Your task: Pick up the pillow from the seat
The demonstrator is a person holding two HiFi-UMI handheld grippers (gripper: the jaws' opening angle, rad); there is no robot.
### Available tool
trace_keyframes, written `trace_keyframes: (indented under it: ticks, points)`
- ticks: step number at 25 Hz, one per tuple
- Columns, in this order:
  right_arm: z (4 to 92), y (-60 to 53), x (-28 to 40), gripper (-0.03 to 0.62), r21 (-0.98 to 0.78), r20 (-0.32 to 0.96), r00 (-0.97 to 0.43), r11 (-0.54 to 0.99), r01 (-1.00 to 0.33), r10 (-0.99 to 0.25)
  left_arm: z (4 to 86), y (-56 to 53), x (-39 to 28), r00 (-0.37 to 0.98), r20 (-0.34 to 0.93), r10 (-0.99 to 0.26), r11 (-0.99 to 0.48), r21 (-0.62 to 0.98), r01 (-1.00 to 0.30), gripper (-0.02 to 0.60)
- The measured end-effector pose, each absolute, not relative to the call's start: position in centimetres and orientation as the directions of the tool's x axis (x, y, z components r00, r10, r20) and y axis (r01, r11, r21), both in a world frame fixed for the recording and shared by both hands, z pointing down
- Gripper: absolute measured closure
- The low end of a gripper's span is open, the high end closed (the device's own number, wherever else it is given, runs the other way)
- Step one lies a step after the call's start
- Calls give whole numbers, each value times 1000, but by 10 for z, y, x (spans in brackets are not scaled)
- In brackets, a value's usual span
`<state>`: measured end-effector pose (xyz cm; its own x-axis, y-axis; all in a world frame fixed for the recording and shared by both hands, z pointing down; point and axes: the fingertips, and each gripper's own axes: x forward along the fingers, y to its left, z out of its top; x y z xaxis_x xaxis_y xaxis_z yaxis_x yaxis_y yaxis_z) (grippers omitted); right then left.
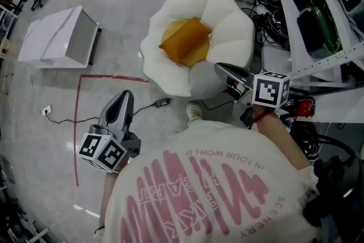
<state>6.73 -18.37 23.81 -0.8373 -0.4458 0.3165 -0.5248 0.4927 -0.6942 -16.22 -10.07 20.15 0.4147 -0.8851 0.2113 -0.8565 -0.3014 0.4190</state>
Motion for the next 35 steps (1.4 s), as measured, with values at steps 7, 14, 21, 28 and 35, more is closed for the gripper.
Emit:
trace_keyframes:
  ticks: [7,14,21,28,35]
  points:
    - [282,-265,77,588,-722,373,-843,448,-527,-388,236,-181,-148,396,282,-874,-247,444,-861,563]
    - [331,-306,89,588,-763,422,-837,362,-535,-348,292,-217,-128,438,402,-804,-213,492,-844,563]
    - [411,-320,94,588,-782,488,-809,248,-572,-326,359,-235,-108,493,469,-733,-226,516,-826,563]
    - [516,-308,57,588,-825,515,-823,120,-552,-240,459,-243,-110,556,509,-657,-127,653,-747,563]
    - [623,-310,20,588,-846,509,-826,36,-532,-240,594,-268,-127,594,564,-574,-150,640,-753,563]
